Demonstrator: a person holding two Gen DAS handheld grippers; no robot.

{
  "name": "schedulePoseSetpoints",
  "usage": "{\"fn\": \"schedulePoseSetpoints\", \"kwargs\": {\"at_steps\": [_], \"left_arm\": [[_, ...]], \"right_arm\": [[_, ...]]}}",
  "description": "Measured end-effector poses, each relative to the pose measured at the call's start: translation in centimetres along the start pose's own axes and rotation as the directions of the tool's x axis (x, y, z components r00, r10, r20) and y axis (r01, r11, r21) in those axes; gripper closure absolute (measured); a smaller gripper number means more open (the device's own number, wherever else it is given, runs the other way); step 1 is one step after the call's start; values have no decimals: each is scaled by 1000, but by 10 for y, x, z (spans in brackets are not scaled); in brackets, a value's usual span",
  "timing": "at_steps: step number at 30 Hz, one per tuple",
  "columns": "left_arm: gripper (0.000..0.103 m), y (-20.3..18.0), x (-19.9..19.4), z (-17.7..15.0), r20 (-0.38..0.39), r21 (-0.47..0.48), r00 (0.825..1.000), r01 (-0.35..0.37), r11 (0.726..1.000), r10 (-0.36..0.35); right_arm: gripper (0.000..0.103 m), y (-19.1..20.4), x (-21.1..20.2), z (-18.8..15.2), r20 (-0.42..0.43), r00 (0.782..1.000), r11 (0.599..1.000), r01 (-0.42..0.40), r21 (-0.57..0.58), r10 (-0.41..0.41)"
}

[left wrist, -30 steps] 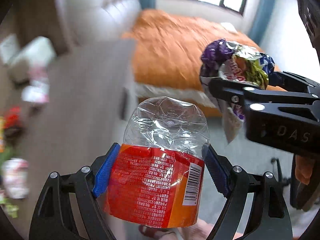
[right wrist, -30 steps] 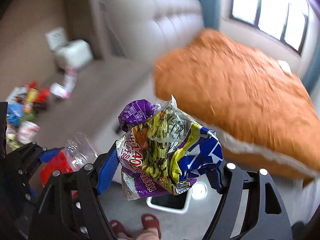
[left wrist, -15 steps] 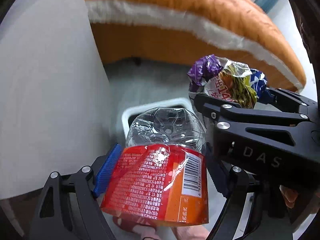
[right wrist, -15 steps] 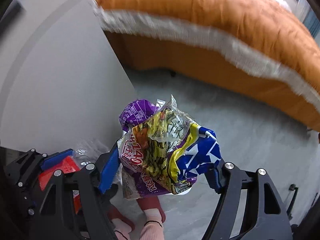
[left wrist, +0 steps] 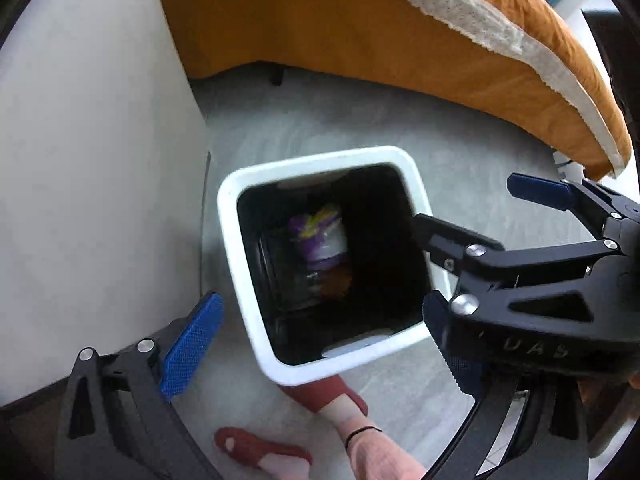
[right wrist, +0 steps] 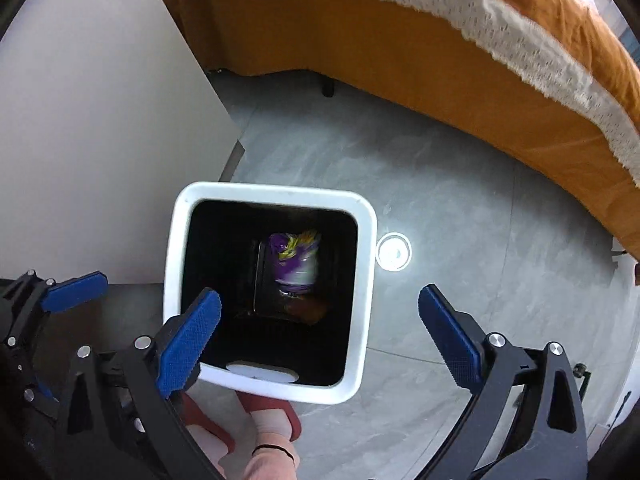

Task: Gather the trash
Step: 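Lift both open tools away from the bin back toward the desk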

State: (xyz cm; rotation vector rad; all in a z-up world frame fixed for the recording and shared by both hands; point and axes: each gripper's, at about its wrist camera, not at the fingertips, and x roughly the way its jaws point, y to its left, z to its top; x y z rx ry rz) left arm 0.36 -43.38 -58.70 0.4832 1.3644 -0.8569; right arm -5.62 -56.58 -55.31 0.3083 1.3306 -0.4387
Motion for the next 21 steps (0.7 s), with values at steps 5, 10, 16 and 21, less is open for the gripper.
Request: {"fn": "schedulePoseSetpoints", "kwargs": {"at_steps": [5, 10, 16, 21], "left_arm": [[5, -11, -49, 14, 51, 11, 999, -14, 1000, 14], [5, -23, -125, 28, 144, 17, 989, -30, 999, 28], [5, -42, -227, 42, 271, 39, 962, -23, 999, 11], [5, -53, -306, 46, 371, 39, 928, -42, 998, 25]], "right_arm": [[4, 2, -44, 11, 43, 999, 1000, -16, 12, 15], [4, -4, -128, 26, 141, 990, 999, -15, 37, 9], [4, -10, -240, 36, 285, 959, 998, -21, 54, 5], [4, -13, -321, 40, 404, 915, 998, -14, 67, -14]]}}
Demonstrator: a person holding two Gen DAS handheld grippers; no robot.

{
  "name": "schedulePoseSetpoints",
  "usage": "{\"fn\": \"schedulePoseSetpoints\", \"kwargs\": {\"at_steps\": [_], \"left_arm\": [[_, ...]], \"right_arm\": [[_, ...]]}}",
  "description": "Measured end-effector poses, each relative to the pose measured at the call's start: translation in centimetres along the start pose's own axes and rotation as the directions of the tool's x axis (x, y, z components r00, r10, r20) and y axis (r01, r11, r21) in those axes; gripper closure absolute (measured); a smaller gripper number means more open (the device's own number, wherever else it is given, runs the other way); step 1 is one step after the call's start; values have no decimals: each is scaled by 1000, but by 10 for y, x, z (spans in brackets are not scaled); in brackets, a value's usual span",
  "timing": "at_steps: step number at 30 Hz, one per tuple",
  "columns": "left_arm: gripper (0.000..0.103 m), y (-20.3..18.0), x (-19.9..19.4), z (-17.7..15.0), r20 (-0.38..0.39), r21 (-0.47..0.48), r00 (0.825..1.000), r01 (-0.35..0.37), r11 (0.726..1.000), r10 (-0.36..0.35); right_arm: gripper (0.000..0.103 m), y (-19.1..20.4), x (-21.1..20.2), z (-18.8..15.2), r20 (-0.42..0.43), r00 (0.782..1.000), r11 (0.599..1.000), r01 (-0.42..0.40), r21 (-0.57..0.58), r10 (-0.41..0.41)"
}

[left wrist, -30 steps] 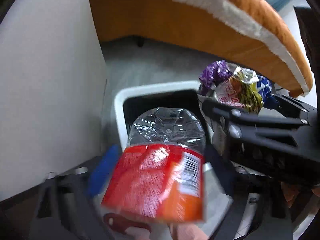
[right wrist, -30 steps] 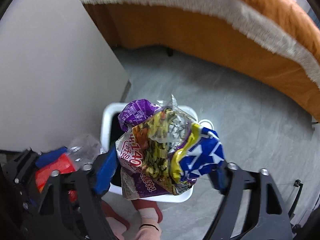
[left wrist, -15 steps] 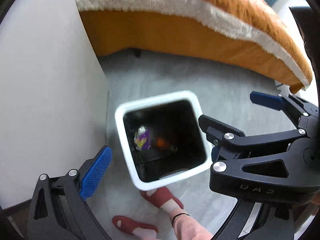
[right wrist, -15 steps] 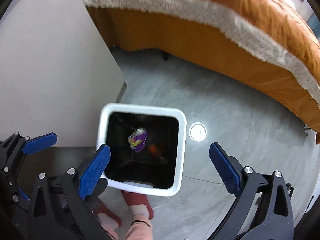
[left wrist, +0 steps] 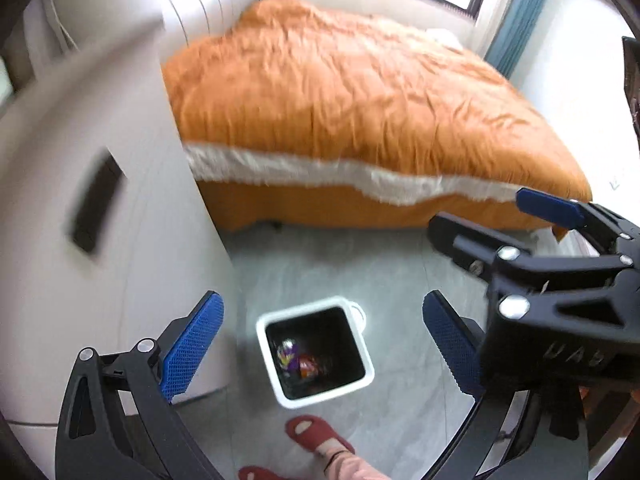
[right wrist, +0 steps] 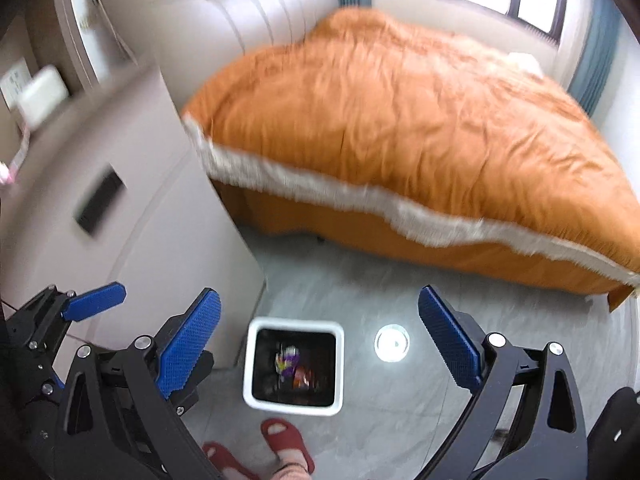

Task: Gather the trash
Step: 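Lift both open tools away from the bin back toward the desk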

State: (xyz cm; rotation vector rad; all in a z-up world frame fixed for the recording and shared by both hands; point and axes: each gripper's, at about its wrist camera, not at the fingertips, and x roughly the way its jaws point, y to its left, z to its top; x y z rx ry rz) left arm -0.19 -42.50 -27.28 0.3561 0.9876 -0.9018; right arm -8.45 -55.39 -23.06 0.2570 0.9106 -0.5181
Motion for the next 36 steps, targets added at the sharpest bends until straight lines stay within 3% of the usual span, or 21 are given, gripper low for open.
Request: {"fn": "schedulePoseSetpoints", "kwargs": {"at_steps": [4, 7, 10, 13, 18, 23, 27, 36], "left_arm": [[5, -1, -58, 16, 91, -2, 995, -48, 999, 48], [5, 10, -108, 22, 165, -40, 981, -96, 995, 101], [5, 34, -156, 22, 229, -106, 957, -160, 981, 180], [5, 59, -190, 16, 258, -161, 930, -225, 961, 261], [5, 114, -248, -9, 270, -277, 862, -358, 892, 429], [5, 161, -294, -40, 240, -415, 810, -413, 811, 535], [5, 183, -318, -62, 221, -471, 775, -446, 761, 592], [5, 226, -344, -102, 155, -549, 742, -484, 681, 652]], "right_arm": [[4, 6, -49, 25, 85, 996, 999, -35, 4, 35], [4, 27, -88, 43, 161, 983, 996, -77, -41, 83], [4, 52, -113, 55, 200, 968, 986, -137, -90, 153], [4, 91, -136, 68, 246, 939, 965, -203, -168, 240], [4, 152, -159, 78, 254, 891, 911, -304, -277, 375], [4, 209, -172, 79, 222, 850, 849, -381, -366, 477], [4, 248, -181, 71, 186, 826, 803, -423, -419, 532], [4, 318, -176, 57, 96, 808, 730, -466, -500, 581]]}}
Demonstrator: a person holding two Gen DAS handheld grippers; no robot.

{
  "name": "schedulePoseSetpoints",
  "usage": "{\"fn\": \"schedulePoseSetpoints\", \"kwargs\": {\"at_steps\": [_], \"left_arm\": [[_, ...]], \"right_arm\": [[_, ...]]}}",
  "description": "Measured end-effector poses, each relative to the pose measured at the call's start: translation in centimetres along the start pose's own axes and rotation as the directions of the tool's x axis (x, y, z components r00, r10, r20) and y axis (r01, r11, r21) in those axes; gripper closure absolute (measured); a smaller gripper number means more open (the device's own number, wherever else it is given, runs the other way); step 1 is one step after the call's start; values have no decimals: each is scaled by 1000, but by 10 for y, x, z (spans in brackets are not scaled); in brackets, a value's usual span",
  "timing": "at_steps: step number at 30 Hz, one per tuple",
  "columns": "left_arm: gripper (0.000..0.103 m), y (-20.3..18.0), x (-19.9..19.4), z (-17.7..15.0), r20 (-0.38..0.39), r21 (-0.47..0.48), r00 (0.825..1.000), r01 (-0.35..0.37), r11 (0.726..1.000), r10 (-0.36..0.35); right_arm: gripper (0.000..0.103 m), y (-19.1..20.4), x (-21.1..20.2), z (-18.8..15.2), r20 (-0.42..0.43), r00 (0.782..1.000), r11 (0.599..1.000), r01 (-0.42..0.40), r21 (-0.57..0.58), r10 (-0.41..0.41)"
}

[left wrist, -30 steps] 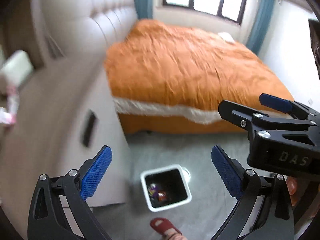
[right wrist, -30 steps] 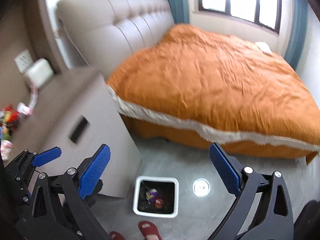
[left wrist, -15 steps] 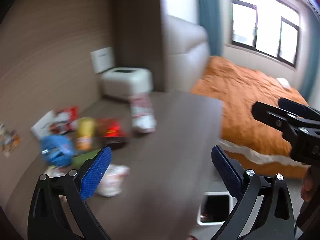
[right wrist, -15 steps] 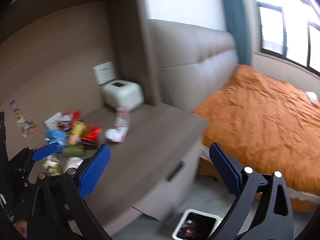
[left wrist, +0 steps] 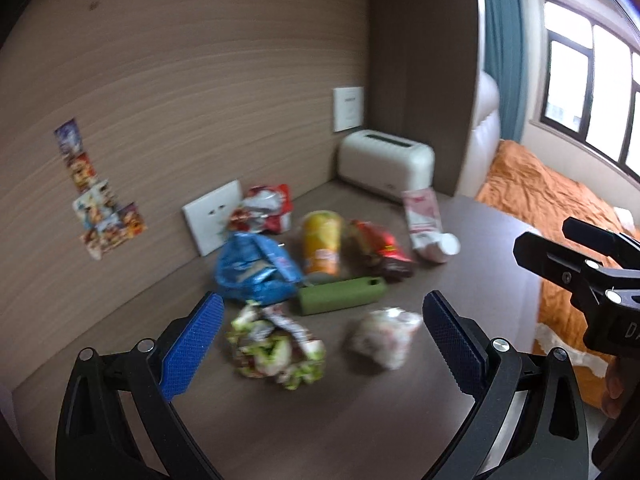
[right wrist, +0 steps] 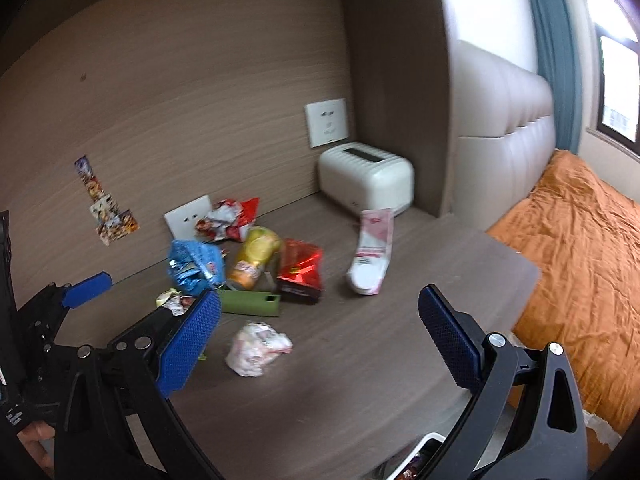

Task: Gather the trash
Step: 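Grasp the crumpled green wrapper with left tool while right tool grasps the white wrapper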

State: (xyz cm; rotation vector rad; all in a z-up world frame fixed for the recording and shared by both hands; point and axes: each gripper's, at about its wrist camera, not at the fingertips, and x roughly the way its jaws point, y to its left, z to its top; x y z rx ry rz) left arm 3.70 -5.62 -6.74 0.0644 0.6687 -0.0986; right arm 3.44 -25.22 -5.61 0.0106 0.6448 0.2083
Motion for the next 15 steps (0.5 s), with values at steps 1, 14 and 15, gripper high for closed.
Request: {"fn": "schedulePoseSetpoints", "kwargs": {"at_steps": [1, 14, 15], "left_arm": [[5, 6, 3, -1, -6, -4, 1000, -8, 1000, 8], [5, 47, 87, -22, -170, -26, 985, 17, 1000, -21], [5, 47, 94, -24, -184, -23, 982, 31, 999, -35]], "right_arm": [[4, 2, 4, -1, -9, 1000, 1000, -2, -6, 2], [4, 35, 87, -28, -196, 981, 992, -32, -122, 7], [4, 36, 94, -31, -213, 977, 992, -37, -118, 11]]}}
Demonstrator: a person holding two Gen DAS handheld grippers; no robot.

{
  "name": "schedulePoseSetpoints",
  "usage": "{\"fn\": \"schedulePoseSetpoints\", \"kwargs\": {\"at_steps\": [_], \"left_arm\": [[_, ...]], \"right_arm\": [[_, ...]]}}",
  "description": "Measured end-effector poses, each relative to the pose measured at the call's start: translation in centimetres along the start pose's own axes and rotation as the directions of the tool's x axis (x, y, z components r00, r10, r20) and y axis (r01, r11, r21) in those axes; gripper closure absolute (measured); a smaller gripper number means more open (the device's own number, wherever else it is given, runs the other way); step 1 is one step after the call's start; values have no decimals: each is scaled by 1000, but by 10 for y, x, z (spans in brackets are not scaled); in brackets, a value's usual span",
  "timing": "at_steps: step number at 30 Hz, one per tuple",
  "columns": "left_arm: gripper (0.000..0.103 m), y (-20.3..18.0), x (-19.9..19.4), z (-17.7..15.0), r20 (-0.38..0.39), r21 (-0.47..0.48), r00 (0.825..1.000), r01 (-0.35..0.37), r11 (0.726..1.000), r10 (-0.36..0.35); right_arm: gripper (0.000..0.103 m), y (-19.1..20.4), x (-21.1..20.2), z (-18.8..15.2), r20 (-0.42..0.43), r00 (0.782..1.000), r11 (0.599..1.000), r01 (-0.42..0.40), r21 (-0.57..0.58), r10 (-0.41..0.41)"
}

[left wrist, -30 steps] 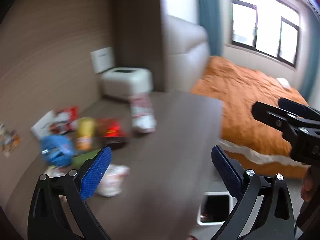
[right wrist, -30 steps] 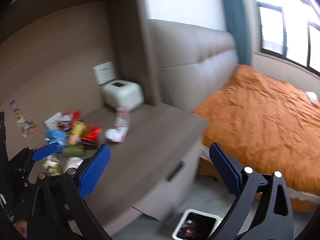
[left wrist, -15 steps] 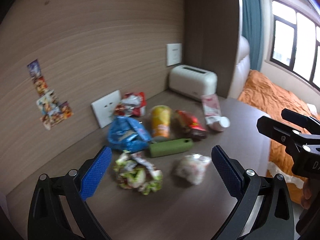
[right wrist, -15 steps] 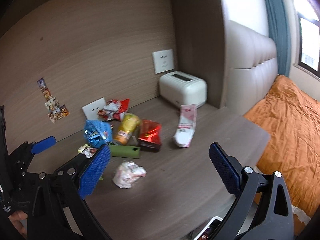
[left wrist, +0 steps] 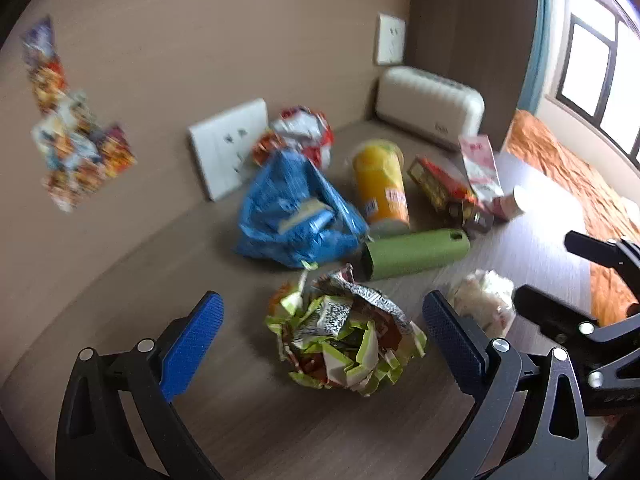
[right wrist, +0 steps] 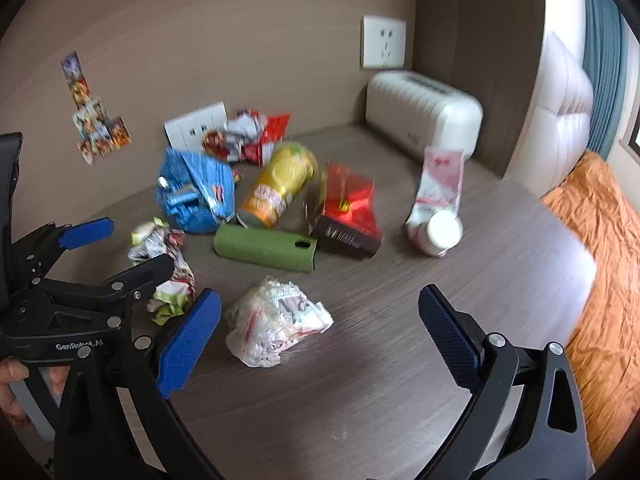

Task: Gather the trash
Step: 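Grasp the crumpled green wrapper with left tool while right tool grasps the white wrapper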

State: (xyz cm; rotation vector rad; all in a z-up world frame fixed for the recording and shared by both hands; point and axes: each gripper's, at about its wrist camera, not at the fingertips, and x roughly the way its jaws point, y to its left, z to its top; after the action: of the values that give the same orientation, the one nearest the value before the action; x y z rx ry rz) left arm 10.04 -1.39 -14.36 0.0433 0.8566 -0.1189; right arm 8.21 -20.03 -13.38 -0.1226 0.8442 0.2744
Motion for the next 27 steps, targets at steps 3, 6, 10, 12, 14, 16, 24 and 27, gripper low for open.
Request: {"fn": "schedulePoseSetpoints", "kwargs": {"at_steps": [3, 6, 10, 12, 14, 16, 24, 27], "left_arm": [[6, 0, 16, -3, -33, 14, 999, -8, 1000, 9], [16, 7, 25, -4, -53, -20, 998, 32, 999, -33], [33, 10, 32, -6, -70, -15, 996, 48, 999, -49], [36, 9, 29, -6, -62, -11, 997, 54, 998, -54], [38, 9, 26, -7, -56, -5, 996, 72, 997, -72], [41, 9, 23, -6, -52, -2, 995, 80, 997, -80], [42, -12, -14, 4, -8, 60, 993, 115, 992, -115], [42, -32, -29, 6, 5, 91, 989, 145, 985, -146]], "right_arm": [[4, 3, 18, -3, -40, 999, 1000, -15, -2, 15], [11, 6, 30, -7, -62, 998, 999, -34, -10, 33], [40, 12, 40, -12, -88, 992, 996, -88, -14, 87], [41, 15, 40, -12, -91, 991, 995, -96, -21, 94], [42, 14, 38, -13, -90, 990, 994, -106, -7, 105], [44, 11, 34, -12, -93, 988, 992, -125, 19, 126], [44, -18, -25, -6, 19, 995, 992, -98, 84, 96], [44, -35, -49, -8, 59, 997, 992, -62, 106, 56]]}}
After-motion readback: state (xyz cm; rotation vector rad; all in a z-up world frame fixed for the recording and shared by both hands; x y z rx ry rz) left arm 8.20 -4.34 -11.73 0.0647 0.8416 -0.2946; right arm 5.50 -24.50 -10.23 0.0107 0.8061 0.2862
